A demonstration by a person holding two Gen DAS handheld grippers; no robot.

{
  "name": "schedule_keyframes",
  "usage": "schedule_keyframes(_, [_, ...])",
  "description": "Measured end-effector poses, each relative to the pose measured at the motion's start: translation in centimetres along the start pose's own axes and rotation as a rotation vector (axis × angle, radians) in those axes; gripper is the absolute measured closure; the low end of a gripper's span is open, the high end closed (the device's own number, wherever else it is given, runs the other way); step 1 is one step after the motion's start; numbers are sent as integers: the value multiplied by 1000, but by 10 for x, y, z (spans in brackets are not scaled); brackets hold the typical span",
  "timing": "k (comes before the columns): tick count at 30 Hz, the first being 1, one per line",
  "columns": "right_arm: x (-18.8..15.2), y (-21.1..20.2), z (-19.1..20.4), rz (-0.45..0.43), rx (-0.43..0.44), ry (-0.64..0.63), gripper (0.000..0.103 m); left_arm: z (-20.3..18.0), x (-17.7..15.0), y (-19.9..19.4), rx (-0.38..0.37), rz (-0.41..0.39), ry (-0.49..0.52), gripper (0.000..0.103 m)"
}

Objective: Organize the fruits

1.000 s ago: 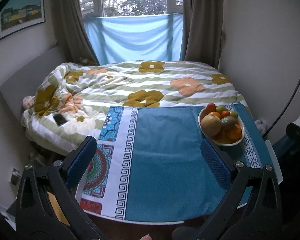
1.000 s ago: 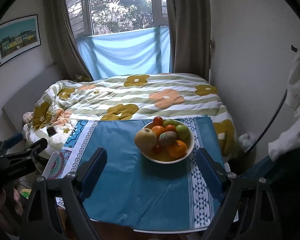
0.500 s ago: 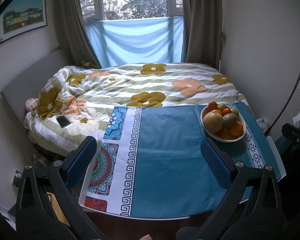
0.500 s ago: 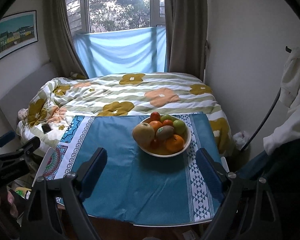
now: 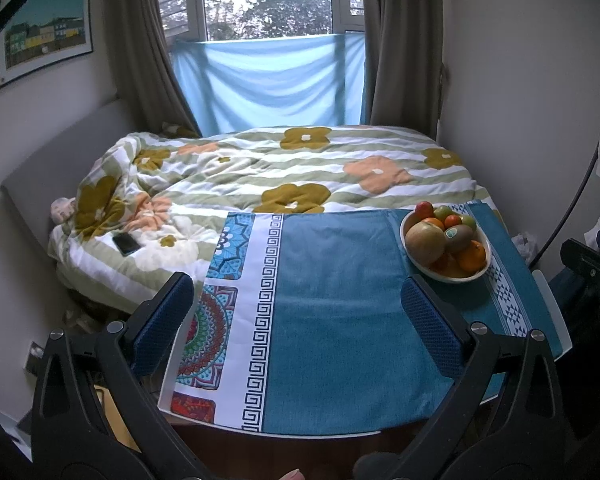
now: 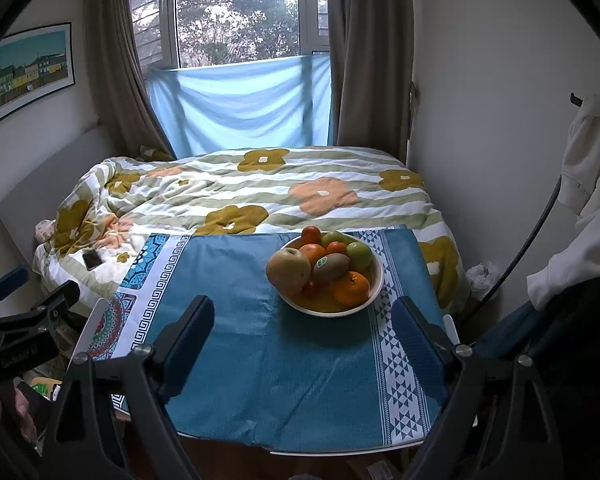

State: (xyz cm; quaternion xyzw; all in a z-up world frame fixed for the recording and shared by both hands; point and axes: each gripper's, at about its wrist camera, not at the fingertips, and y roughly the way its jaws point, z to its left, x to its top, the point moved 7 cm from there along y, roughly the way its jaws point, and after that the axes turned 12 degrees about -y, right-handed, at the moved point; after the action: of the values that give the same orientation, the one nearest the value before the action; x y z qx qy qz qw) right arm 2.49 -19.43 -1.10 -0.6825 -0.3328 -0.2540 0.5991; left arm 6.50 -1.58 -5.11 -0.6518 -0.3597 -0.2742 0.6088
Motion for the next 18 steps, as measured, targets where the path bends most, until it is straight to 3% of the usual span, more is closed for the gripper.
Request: schedule_keyframes(18, [0,0,0,0,0,1,15,0,-1,-2,-8,0,-2,0])
